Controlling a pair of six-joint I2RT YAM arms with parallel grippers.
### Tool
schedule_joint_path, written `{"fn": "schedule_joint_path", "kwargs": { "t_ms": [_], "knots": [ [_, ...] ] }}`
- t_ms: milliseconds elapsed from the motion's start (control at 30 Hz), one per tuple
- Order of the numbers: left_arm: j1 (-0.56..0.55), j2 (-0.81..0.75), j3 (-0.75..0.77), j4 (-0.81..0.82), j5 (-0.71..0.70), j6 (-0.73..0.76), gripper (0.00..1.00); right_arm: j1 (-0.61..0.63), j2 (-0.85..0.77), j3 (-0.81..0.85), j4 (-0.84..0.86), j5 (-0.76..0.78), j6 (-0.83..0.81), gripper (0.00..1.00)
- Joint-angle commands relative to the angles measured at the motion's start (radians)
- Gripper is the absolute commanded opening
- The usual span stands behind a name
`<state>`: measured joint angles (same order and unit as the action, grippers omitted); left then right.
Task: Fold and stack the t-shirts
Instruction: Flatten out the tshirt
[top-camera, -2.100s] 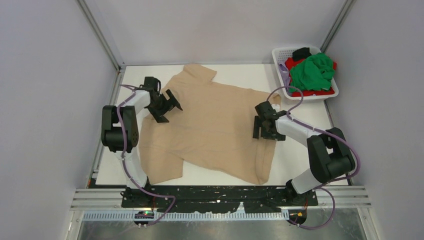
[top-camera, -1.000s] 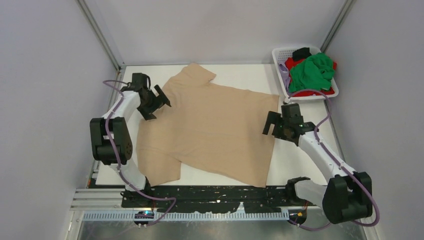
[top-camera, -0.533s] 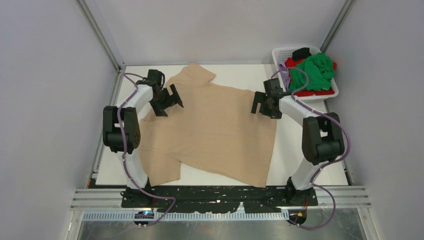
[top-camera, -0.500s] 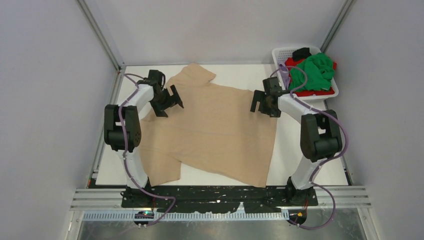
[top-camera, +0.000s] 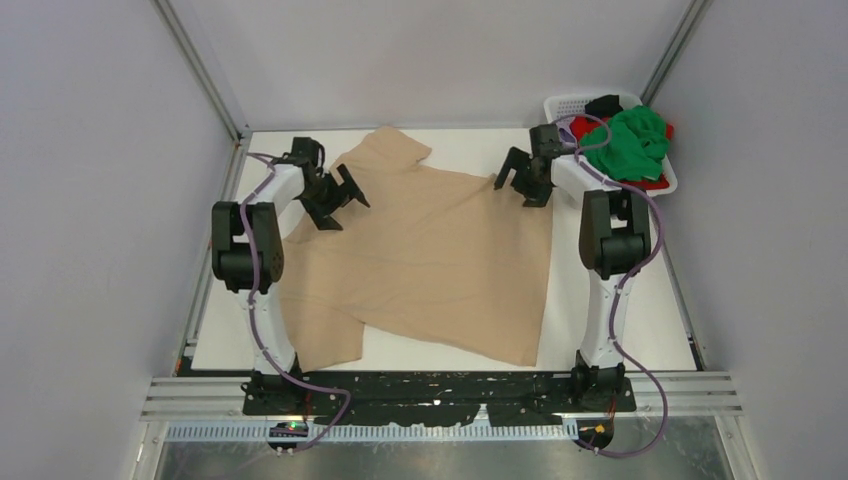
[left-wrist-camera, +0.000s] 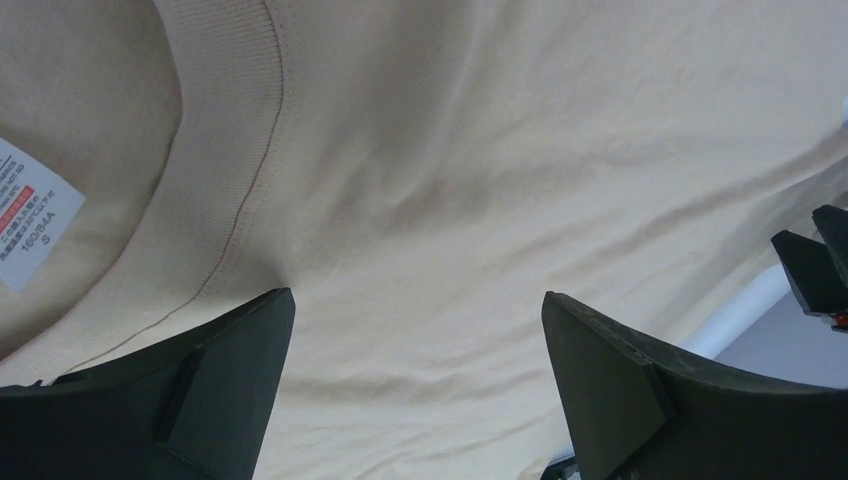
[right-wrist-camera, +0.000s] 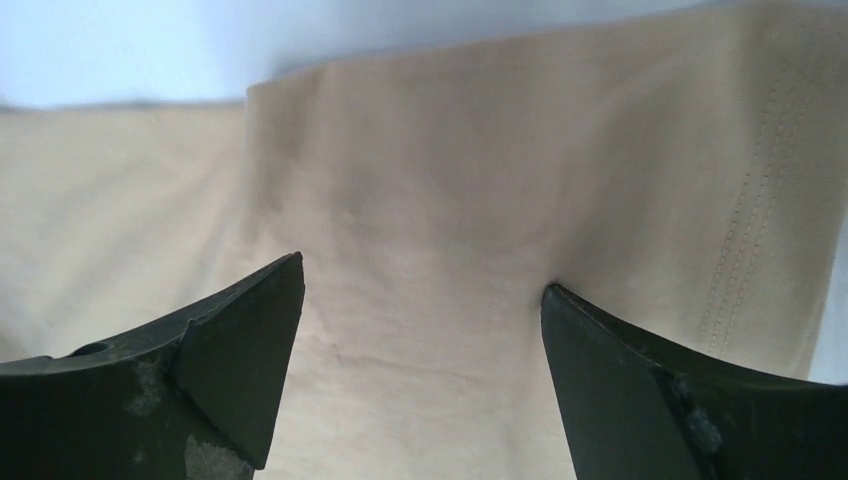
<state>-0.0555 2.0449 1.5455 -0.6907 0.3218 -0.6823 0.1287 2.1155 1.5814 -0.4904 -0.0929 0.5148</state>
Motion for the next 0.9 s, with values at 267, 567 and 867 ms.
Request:
{"fn": "schedule_joint_path", "kwargs": {
  "t_ms": [267,567,867],
  "knots": [
    [0.028,0.125,0.14,0.012,0.058,-0.116,0.99,-0.028,0.34,0.512,-0.093,-0.074,0.065,0.96],
    [0.051,0.174,0.236,0.006,-0.033,-0.204,0.99,-0.051,0.527,0.835,-0.093,-0.089,0.091,0.96],
    [0.044,0.051,0.268,-0.004,-0.035,-0.117,0.99,-0.031,0.39,0.798,-0.123,-0.055,-0.046,0.95]
  ]
}}
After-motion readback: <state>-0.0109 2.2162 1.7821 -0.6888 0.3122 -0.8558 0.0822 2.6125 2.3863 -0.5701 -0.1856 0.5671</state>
